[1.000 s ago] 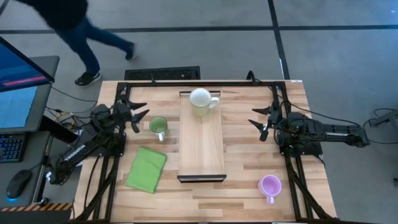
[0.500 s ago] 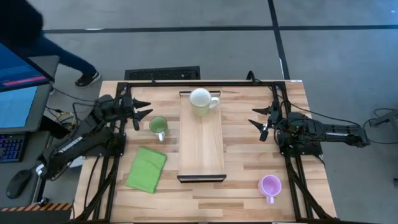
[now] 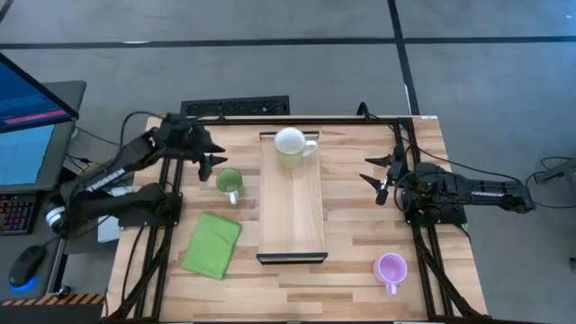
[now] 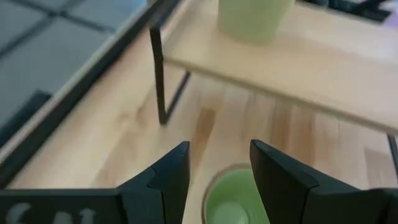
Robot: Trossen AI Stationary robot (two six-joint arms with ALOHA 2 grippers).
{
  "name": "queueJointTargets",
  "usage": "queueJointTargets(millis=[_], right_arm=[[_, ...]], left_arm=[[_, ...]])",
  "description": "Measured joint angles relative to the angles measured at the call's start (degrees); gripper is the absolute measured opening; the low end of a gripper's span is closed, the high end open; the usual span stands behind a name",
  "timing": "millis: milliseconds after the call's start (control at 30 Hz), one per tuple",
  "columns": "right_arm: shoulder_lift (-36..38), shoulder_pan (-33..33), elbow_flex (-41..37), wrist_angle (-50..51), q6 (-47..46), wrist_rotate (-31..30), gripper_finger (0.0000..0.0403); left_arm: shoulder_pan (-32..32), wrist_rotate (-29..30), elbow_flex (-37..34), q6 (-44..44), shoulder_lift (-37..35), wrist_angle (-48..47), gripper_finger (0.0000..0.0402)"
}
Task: Stack small to large cups/mugs on shelf
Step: Put the green mug on the shelf
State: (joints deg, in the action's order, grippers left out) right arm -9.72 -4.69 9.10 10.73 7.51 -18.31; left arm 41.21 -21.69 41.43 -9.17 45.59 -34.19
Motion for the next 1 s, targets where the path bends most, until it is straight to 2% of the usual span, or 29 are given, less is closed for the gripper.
queueJointTargets(millis=[200,367,433,700,1000], right_arm=[[0.00,0.02,0.00,0.00,0.00,0.00,0.0276],[-0.01,0.00,0.00,-0.01,-0.07,0.00,0.0276],[-0.01,0.01,0.00,0.00,-0.42,0.00,0.0276],[-0.02,0.00,0.00,-0.01,-0.44,0.00,0.0276],[0.00,0.00,0.00,0.01,-0.46,0.00,0.0276]], left_arm=[[-2.10,1.29,3.39,-7.90,5.48,-9.05,0.0158],[-4.81,11.95,3.58,-12.65,8.19,-11.02,0.0158],[-5.67,14.52,3.61,-12.66,9.12,-11.65,0.0158],[-8.71,12.46,3.61,-13.68,10.79,-12.40,0.0158],[-10.34,12.98,3.61,-8.50,10.79,-12.40,0.0158]])
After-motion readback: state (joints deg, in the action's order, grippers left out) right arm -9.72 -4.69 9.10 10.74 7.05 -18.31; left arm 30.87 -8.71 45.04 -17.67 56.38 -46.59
